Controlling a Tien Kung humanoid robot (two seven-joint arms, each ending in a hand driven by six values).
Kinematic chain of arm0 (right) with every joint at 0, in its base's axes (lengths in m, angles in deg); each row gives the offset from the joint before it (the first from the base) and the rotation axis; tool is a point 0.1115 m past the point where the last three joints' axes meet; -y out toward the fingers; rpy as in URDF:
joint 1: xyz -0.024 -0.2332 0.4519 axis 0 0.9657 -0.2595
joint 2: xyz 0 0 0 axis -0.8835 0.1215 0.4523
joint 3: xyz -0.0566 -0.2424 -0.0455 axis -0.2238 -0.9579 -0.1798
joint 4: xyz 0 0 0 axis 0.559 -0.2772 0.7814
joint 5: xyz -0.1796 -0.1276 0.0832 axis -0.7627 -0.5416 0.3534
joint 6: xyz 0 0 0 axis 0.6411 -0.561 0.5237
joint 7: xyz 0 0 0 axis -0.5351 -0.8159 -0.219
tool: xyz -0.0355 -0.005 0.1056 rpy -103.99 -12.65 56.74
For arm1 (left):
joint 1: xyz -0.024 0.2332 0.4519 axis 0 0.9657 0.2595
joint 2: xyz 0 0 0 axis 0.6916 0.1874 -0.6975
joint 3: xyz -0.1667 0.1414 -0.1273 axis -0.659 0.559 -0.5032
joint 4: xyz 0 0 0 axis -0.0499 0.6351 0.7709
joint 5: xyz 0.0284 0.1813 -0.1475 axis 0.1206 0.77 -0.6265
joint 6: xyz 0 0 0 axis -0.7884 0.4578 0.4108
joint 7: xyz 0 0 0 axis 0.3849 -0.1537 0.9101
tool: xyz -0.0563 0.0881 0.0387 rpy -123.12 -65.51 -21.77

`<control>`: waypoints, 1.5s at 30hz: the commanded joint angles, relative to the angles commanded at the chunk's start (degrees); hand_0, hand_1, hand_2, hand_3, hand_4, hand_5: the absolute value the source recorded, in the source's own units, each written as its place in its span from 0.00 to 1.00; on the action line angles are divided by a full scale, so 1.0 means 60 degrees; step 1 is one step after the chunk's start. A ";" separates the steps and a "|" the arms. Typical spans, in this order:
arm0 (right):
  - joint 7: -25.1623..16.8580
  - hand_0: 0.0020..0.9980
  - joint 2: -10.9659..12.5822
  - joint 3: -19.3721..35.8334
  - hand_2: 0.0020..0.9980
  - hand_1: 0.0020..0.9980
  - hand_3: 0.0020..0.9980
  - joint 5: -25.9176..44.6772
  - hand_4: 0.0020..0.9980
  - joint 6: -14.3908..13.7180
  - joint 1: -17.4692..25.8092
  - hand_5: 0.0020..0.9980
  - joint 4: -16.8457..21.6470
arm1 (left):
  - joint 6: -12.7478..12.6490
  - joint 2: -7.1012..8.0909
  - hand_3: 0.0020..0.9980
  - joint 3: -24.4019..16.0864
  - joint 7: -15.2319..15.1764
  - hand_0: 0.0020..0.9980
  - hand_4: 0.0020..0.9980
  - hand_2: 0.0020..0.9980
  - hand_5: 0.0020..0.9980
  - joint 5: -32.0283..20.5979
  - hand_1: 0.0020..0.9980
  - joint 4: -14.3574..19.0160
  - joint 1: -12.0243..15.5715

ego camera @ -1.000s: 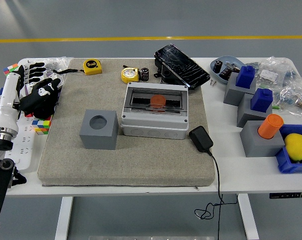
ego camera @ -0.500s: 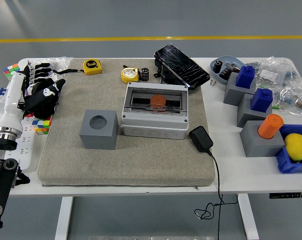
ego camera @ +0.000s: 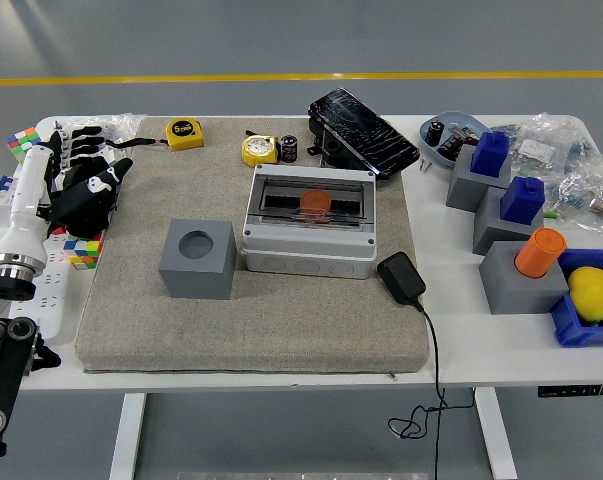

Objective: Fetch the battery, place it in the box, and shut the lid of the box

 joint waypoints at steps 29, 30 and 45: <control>0.0041 0.63 0.0044 -0.0049 0.67 0.64 0.57 -0.0028 0.99 -0.0009 -0.0150 0.50 0.0000 | 0.0048 0.0144 0.72 0.0080 0.0086 0.64 1.00 0.71 0.50 0.0044 0.71 0.0033 -0.0010; 0.0040 0.63 0.0045 -0.0055 0.67 0.64 0.57 -0.0016 0.99 -0.0008 -0.0153 0.50 0.0000 | 0.0047 0.0148 0.72 0.0082 0.0085 0.64 1.00 0.71 0.50 0.0042 0.71 0.0028 -0.0009; 0.0046 0.63 0.0050 -0.0040 0.67 0.64 0.57 -0.0072 0.99 0.0008 -0.0050 0.50 0.0000 | 0.0081 0.0162 0.72 0.0230 0.0126 0.64 1.00 0.72 0.50 0.0043 0.71 0.0000 0.0009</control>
